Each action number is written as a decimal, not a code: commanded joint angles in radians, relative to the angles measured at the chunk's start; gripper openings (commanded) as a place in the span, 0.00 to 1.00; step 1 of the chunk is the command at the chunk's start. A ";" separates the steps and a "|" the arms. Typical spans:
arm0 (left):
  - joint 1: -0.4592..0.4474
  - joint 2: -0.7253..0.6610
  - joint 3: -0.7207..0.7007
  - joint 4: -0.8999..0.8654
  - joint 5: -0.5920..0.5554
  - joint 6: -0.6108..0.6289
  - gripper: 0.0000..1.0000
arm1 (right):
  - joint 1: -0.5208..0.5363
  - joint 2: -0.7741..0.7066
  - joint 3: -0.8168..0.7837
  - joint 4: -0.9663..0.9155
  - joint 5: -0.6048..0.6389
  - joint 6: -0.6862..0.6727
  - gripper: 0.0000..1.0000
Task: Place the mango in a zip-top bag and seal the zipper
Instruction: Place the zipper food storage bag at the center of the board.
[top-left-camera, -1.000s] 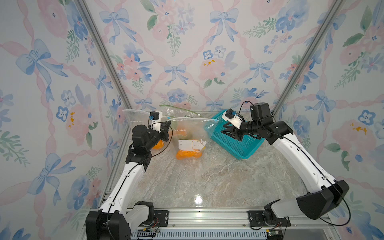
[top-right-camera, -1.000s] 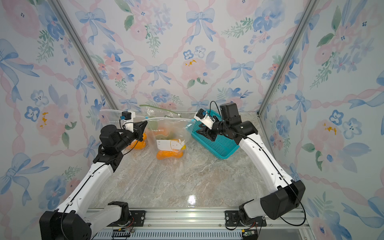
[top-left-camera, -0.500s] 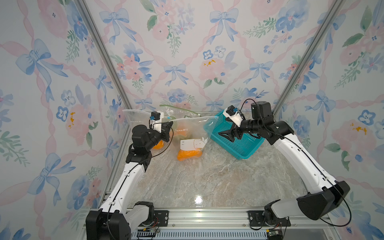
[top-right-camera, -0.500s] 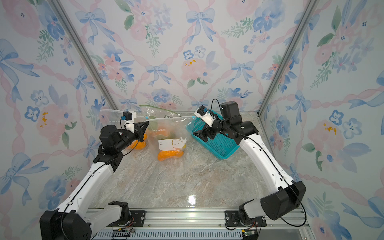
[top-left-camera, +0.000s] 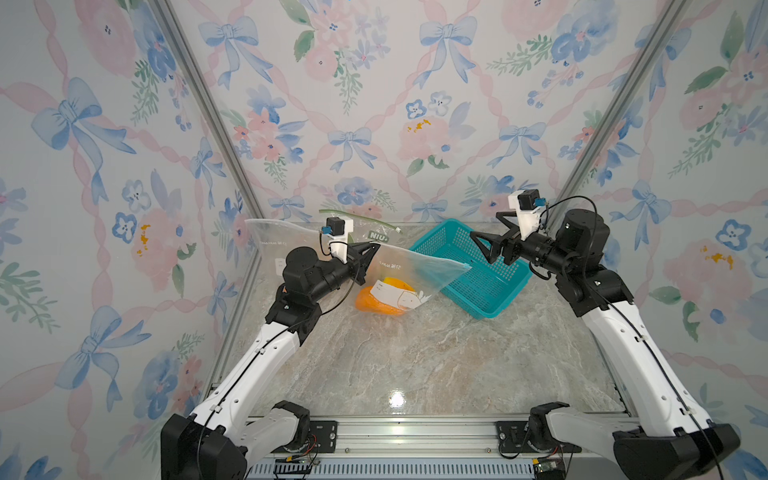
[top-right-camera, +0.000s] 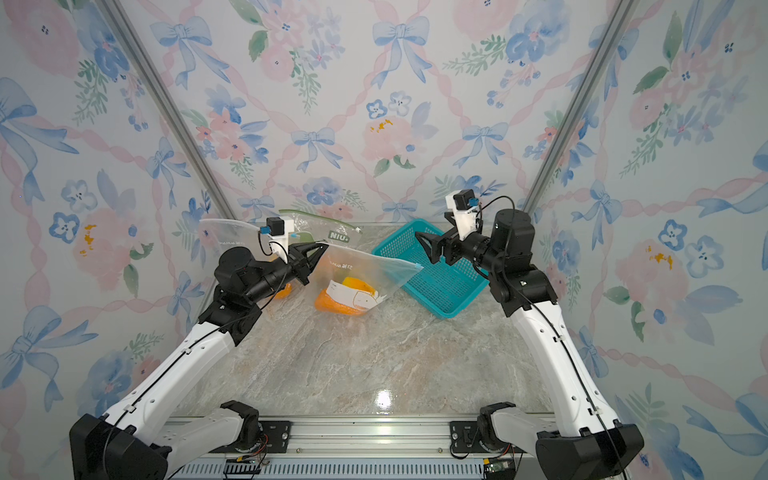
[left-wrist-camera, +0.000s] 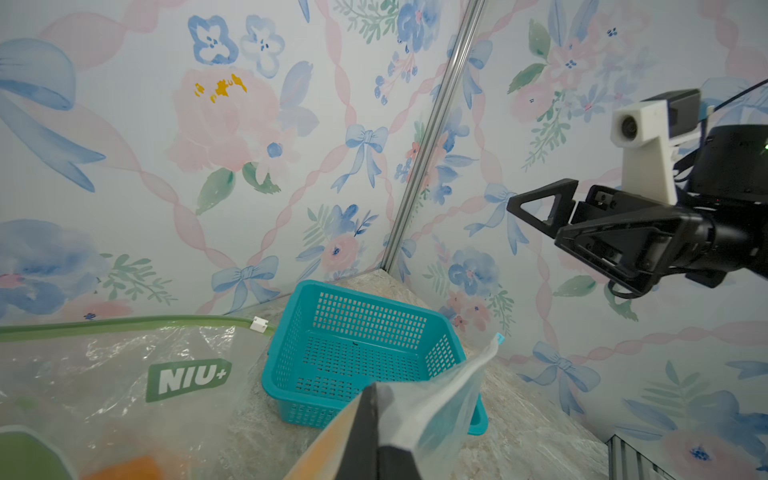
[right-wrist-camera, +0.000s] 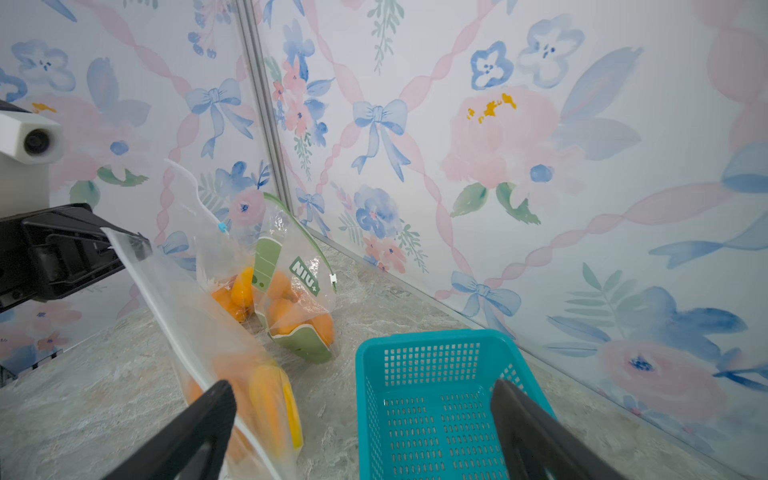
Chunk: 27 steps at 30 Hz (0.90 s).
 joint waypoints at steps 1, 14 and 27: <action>-0.023 0.020 0.069 0.046 0.035 -0.098 0.00 | -0.035 -0.052 -0.053 0.134 0.013 0.145 0.99; -0.202 0.137 0.177 0.049 -0.034 -0.231 0.00 | -0.043 -0.133 -0.130 0.156 0.264 0.138 0.99; -0.156 0.448 0.211 0.068 -0.145 -0.277 0.00 | -0.043 -0.064 -0.107 0.128 0.280 0.147 0.99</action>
